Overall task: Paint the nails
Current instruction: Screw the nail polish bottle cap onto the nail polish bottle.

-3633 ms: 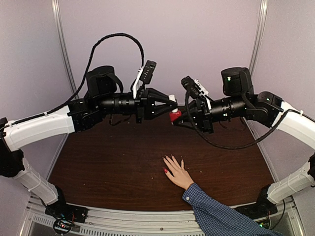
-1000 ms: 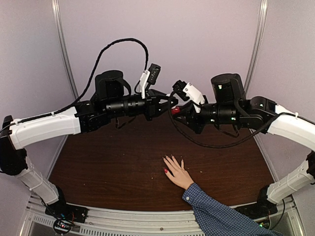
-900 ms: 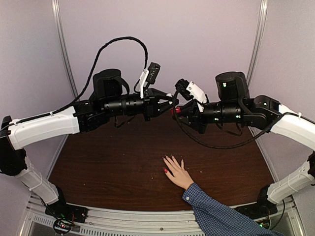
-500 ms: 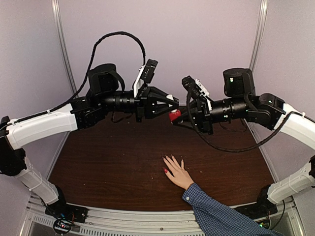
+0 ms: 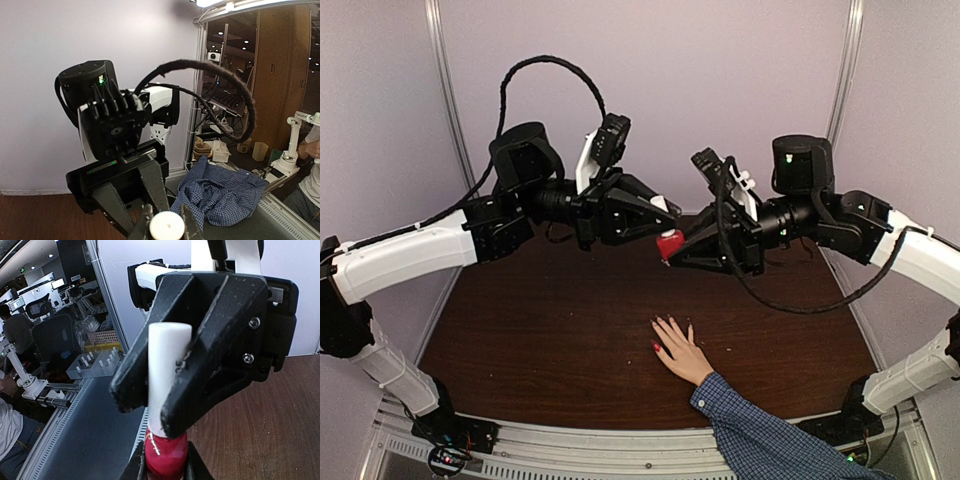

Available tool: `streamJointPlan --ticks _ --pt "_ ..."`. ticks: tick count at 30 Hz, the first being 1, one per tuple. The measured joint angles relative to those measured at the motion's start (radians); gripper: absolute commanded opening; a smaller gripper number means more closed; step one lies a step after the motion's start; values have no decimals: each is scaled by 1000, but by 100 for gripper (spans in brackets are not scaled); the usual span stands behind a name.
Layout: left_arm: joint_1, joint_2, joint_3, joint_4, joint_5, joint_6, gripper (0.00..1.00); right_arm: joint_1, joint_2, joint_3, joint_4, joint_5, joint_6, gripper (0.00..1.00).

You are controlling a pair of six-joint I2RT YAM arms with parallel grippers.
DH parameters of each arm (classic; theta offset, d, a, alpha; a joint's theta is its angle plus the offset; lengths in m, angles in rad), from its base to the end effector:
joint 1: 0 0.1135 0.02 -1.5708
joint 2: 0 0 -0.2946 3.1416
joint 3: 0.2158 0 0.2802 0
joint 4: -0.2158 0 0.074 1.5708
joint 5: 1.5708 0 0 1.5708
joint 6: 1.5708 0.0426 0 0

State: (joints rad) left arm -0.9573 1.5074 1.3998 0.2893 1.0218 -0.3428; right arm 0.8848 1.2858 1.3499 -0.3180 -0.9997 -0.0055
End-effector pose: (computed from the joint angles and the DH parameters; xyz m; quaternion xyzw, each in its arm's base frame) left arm 0.1859 -0.3272 0.4552 0.5270 0.4185 -0.6548 0.3441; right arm 0.1625 0.2551 0.4493 -0.5636 0.5002 0.5716 0.3246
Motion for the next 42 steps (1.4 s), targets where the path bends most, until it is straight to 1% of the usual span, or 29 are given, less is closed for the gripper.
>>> streamJointPlan --ticks 2,5,8,10,14,17,20,25,31,42 --pt "2 0 1 -7 -4 0 28 0 0 0 -2 5 1 0" --pt "13 -16 0 -64 -30 5 40 -5 -2 0 2 45 -16 0" --pt "27 -60 -31 -127 -109 15 45 -13 -18 0 -2 135 -34 0" --pt "36 -102 -58 -154 -179 19 44 -16 -27 0 -7 204 -44 0" --pt "40 -162 -69 -191 -348 23 38 -17 -29 0 -31 370 -53 0" --pt "40 -174 -69 -211 -480 23 38 -17 -28 0 -46 483 -56 0" --pt "40 -157 -67 -233 -557 23 38 -16 -28 0 -47 571 -50 0" --pt "31 -98 -43 -269 -626 23 40 -8 -20 0 -47 670 -40 0" --pt "24 -52 4 -298 -657 22 40 13 14 -1 -46 735 -23 0" --pt "19 14 55 -301 -717 -19 28 52 37 -1 -27 829 -13 0"
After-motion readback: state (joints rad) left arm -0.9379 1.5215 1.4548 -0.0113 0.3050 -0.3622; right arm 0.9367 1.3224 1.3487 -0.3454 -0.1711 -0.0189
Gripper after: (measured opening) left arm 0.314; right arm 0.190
